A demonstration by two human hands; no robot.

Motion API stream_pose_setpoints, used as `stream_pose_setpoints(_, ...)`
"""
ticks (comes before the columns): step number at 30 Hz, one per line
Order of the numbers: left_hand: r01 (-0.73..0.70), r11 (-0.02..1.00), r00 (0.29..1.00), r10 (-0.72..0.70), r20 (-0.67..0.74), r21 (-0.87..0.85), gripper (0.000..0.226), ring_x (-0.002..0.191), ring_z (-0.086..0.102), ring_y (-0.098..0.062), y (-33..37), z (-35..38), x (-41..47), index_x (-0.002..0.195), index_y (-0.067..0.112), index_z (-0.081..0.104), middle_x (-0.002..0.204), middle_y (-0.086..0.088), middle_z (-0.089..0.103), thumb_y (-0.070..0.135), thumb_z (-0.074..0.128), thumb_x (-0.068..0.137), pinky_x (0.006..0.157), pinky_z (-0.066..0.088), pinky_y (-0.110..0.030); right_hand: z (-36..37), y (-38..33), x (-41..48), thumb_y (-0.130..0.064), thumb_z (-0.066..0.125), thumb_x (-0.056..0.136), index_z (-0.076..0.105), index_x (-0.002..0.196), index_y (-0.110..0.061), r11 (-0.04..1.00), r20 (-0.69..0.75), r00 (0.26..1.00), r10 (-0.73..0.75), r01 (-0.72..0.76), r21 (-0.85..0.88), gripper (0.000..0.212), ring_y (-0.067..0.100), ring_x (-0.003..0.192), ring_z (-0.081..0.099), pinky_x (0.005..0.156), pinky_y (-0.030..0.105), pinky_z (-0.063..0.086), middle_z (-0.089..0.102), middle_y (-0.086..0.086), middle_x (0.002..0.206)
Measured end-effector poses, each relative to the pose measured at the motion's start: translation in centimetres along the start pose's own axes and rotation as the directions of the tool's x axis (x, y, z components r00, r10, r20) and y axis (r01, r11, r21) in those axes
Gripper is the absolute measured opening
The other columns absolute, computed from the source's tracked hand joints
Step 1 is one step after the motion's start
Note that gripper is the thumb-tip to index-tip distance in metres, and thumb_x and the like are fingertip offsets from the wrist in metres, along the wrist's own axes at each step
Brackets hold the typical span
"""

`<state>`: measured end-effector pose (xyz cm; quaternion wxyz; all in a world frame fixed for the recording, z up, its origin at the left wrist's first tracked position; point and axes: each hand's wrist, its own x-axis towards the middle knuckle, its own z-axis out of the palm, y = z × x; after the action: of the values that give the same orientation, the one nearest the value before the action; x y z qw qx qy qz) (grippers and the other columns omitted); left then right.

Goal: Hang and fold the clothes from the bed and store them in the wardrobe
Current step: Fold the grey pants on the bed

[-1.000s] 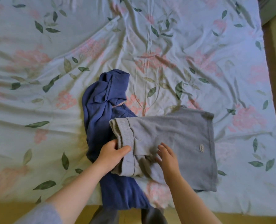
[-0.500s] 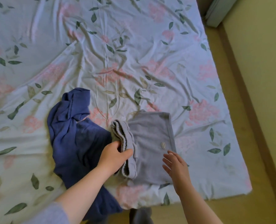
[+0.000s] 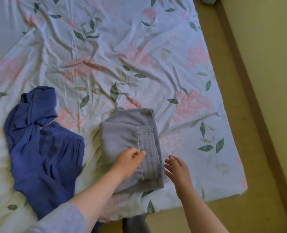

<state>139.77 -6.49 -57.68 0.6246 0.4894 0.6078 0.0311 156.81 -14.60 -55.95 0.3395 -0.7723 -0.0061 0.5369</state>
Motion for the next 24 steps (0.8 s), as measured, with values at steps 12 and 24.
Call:
stream_pose_setpoints(12,0.133,0.955,0.897,-0.001,-0.442,0.266,0.015,0.074,0.058,-0.017,-4.5,-5.6,-0.2,0.087,0.019,0.054,0.086,0.001,0.058,0.025,0.068,0.085,0.067,0.051,-0.035,4.2,0.3,3.1,-0.045,0.072,0.082,0.050,0.125,-0.021,0.817,0.201,0.966,-0.161,0.245,-0.522,0.054,0.012,0.097,0.057,0.077,0.023,0.047,0.052,-0.011,0.105)
stream_pose_setpoints(24,0.269,0.956,0.898,-0.206,-0.388,0.116,0.058,0.092,0.056,-0.021,-6.0,-6.1,1.3,0.112,0.011,0.046,0.109,-0.005,0.053,0.041,0.079,0.075,0.074,0.046,-0.032,3.8,2.4,3.7,-0.048,0.066,0.086,0.052,0.106,-0.017,0.606,0.083,0.960,-0.267,0.235,-0.760,0.039,0.023,0.104,0.051,0.083,0.036,0.046,0.049,0.002,0.112)
